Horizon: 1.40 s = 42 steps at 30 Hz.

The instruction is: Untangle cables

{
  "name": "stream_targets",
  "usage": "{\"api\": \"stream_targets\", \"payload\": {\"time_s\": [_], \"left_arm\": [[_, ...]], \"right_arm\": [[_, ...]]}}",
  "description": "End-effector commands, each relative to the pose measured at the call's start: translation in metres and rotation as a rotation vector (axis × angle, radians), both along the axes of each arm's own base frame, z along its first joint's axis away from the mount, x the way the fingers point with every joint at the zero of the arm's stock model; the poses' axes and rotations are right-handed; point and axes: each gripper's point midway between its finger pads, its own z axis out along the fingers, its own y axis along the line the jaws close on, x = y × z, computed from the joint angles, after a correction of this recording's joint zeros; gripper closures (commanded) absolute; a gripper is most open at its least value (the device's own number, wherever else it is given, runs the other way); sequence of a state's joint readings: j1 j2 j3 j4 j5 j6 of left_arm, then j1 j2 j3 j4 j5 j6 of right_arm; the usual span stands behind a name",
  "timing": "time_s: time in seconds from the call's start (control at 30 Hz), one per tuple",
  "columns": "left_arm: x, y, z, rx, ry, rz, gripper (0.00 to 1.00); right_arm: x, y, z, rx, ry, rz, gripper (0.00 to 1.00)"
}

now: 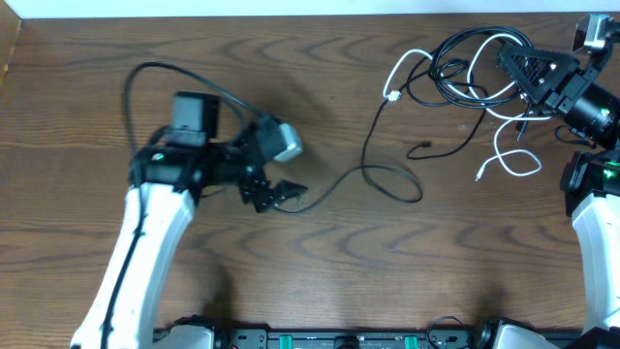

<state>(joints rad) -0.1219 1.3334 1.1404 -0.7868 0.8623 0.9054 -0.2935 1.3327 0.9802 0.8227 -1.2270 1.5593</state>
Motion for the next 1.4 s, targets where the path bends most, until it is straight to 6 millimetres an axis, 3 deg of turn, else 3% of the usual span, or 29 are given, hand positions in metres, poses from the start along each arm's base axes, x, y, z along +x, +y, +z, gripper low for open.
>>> {"api": "stream_targets", "payload": {"time_s": [0.0,0.1,0.23,0.33,0.4,0.57,0.7,1.0,1.37], "left_arm": [[0.021,0.036,0.014,0.047,-0.048,0.193,0.10],[0.038,0.062,0.016,0.064,-0.025,0.369,0.09],[0.056,0.078,0.027,-0.010,0.002,0.518,0.09],[0.070,0.078,0.042,-0.098,0.001,0.585,0.09],[0.073,0.067,0.057,-0.187,-0.006,0.554,0.05],[0.060,0.038,0.092,-0.356,-0.043,0.350,0.02],[0.043,0.022,0.107,-0.442,-0.031,0.210,0.02],[0.031,0.015,0.115,-0.488,-0.016,0.131,0.02],[0.012,-0.007,0.137,-0.546,-0.086,-0.053,0.02]], "right_arm": [[-0.005,-0.001,0.012,-0.014,-0.045,-0.015,0.99],[-0.005,-0.001,0.012,-0.014,-0.045,-0.014,0.99],[-0.006,0.000,0.011,-0.017,-0.044,-0.008,0.99],[-0.007,0.001,0.010,-0.022,-0.043,0.002,0.99],[-0.008,0.005,0.010,-0.032,-0.051,0.016,0.99],[-0.017,0.031,0.008,-0.084,-0.122,0.092,0.99],[-0.027,0.062,0.007,-0.134,-0.222,0.169,0.99],[-0.069,0.126,0.000,-0.267,-0.557,0.384,0.99],[-0.109,0.160,-0.010,-0.317,-0.828,0.559,0.99]]}}
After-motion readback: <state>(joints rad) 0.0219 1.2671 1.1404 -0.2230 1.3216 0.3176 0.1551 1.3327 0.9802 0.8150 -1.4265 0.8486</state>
